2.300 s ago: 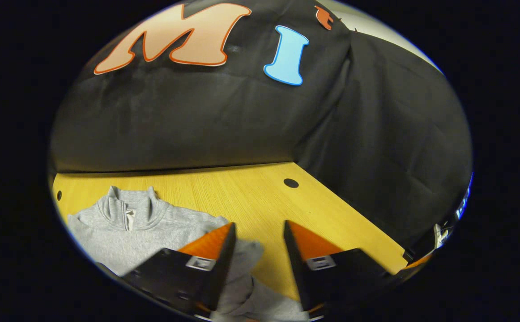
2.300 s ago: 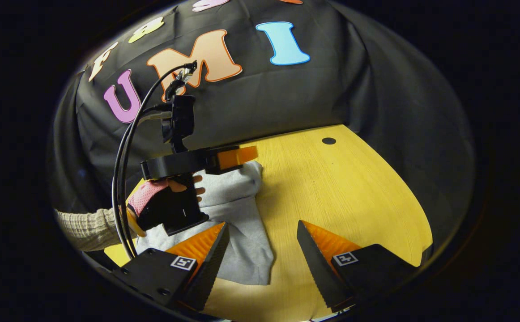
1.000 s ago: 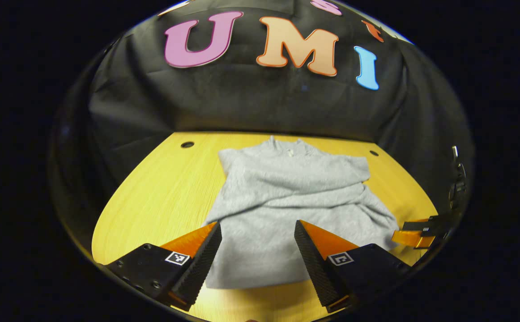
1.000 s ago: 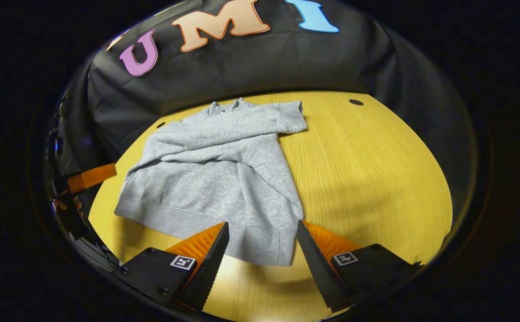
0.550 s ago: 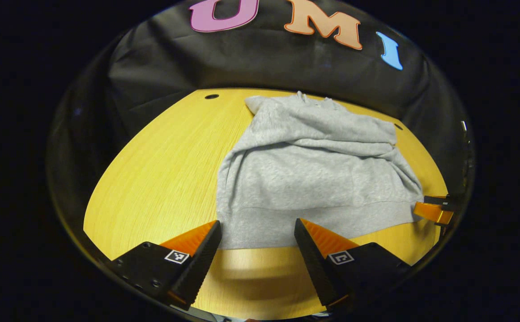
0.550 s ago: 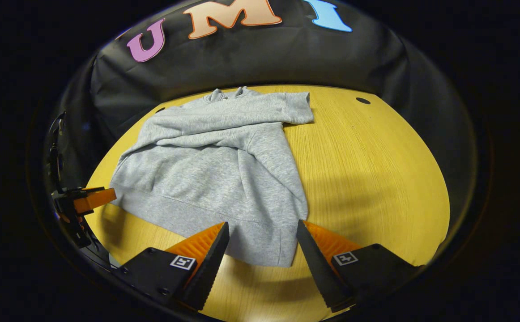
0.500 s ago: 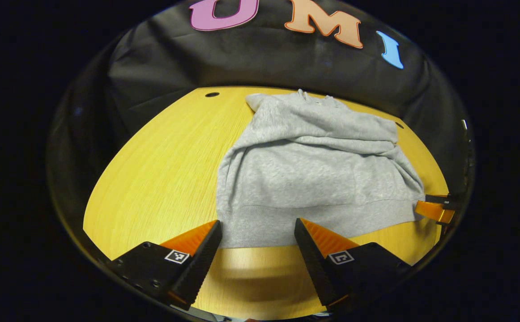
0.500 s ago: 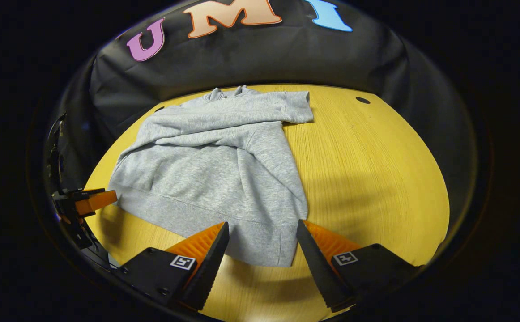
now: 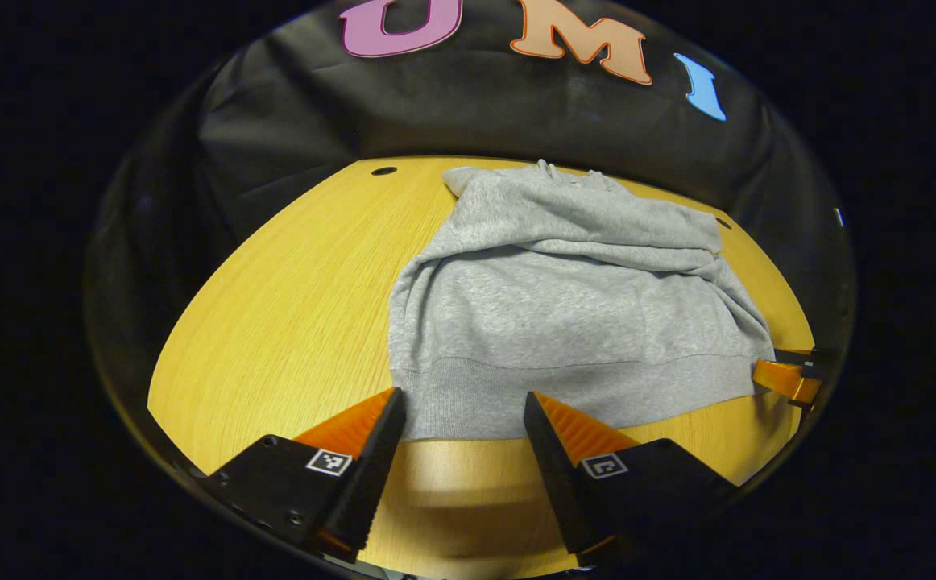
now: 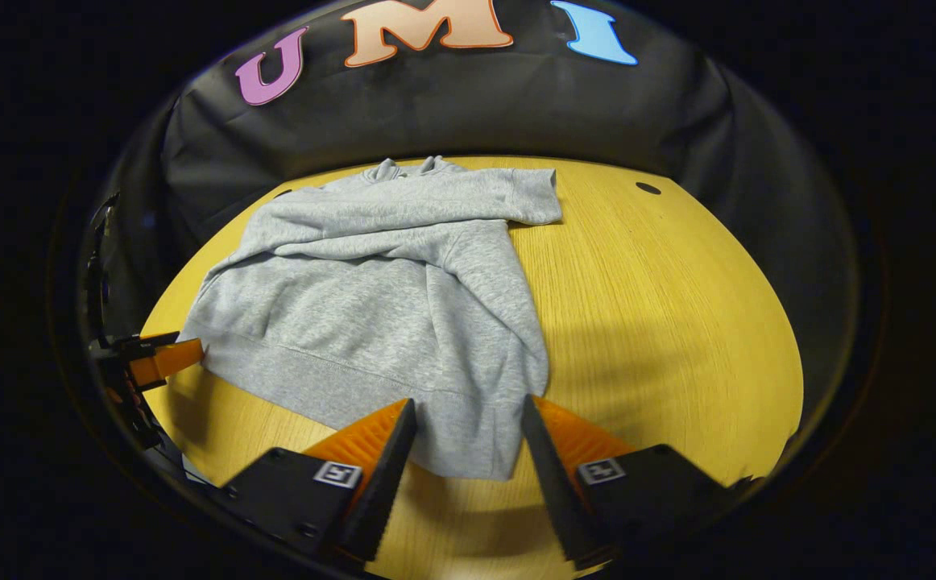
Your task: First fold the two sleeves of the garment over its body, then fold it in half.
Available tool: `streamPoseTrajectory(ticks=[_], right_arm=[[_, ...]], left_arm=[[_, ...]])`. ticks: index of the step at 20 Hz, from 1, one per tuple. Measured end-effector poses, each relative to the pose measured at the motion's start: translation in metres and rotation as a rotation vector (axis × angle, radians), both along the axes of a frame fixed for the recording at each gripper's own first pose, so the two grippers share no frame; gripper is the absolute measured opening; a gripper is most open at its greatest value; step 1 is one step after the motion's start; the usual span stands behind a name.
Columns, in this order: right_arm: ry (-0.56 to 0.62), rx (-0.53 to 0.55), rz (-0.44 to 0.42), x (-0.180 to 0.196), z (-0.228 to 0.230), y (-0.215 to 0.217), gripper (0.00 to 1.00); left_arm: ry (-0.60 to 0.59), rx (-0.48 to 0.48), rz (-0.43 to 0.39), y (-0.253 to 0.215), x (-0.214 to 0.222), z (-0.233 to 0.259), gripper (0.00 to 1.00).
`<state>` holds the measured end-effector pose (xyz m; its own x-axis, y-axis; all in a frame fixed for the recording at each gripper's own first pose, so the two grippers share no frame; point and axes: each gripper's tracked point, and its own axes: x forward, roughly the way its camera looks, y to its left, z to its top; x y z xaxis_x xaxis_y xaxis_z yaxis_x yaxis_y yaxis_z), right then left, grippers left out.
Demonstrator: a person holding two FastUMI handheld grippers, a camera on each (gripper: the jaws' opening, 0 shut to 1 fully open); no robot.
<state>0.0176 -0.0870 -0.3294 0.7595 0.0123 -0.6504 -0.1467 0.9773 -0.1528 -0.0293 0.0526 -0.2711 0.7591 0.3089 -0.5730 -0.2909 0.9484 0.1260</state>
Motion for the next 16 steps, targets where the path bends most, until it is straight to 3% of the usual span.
streamPoseTrajectory(ticks=[1, 2, 3, 4, 5, 6, 8, 9, 11, 13, 16], right_arm=[[-0.003, -0.005, 0.0, 0.0, 0.002, 0.001, 0.63], [0.002, 0.007, 0.026, -0.001, 0.001, 0.006, 0.6], [0.025, 0.024, 0.019, -0.004, -0.002, 0.012, 0.46], [0.017, 0.024, 0.021, -0.003, -0.002, 0.014, 0.32], [0.038, 0.03, 0.034, -0.006, -0.002, 0.016, 0.3], [0.032, 0.031, 0.026, -0.004, -0.003, 0.017, 0.24], [0.03, 0.028, 0.016, -0.003, -0.001, 0.017, 0.17], [0.031, 0.022, 0.008, -0.004, -0.001, 0.018, 0.1], [0.027, 0.005, 0.01, -0.003, 0.0, 0.018, 0.11], [0.03, 0.011, -0.007, -0.002, 0.0, 0.019, 0.04], [0.028, 0.042, -0.017, 0.0, 0.006, 0.02, 0.04]], left_arm=[[0.007, 0.0, -0.024, -0.003, 0.001, -0.001, 0.83], [0.009, -0.007, -0.045, -0.007, 0.004, -0.001, 0.73], [0.008, -0.015, -0.059, -0.012, 0.008, -0.001, 0.63], [0.005, -0.024, -0.068, -0.016, 0.011, -0.002, 0.45], [0.001, -0.033, -0.069, -0.019, 0.012, -0.001, 0.34], [-0.004, -0.044, -0.06, -0.02, 0.013, -0.002, 0.16], [-0.013, -0.049, -0.044, -0.021, 0.014, -0.001, 0.02], [-0.015, -0.051, -0.042, -0.021, 0.015, -0.001, 0.01], [-0.006, -0.06, -0.041, -0.022, 0.015, -0.002, 0.0], [-0.003, -0.069, -0.037, -0.021, 0.016, 0.0, 0.0], [-0.009, -0.097, -0.025, -0.021, 0.017, 0.002, 0.0]])
